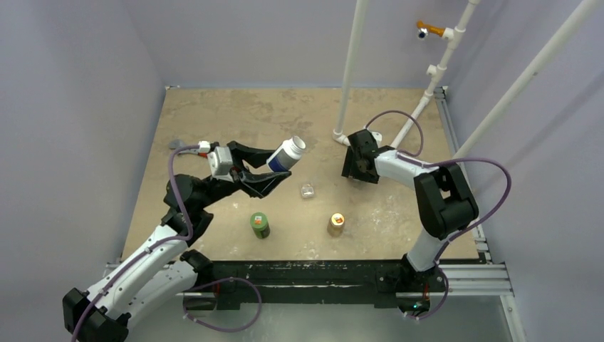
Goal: Sort the pills into containers
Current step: Screw the lid of the pill bottle onto the pill bottle.
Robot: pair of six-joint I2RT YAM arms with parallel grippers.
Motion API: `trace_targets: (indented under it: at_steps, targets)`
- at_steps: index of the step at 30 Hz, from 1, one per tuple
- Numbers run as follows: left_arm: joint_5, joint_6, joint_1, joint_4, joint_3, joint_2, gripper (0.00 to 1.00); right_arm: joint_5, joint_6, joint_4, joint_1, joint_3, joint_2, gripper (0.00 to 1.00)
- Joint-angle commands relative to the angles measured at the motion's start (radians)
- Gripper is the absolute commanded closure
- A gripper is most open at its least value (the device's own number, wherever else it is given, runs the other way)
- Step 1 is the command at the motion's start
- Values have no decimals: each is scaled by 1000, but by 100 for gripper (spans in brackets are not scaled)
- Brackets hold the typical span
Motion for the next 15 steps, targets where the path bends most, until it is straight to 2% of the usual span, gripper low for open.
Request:
trace_targets:
  at_steps: [1, 15]
  targets:
    - [38, 0, 0, -35, 47, -23, 100, 82, 16, 35, -6, 71, 36, 34]
    - [51, 26, 0, -90, 82, 23, 100, 49, 20, 61, -12, 39, 39, 44]
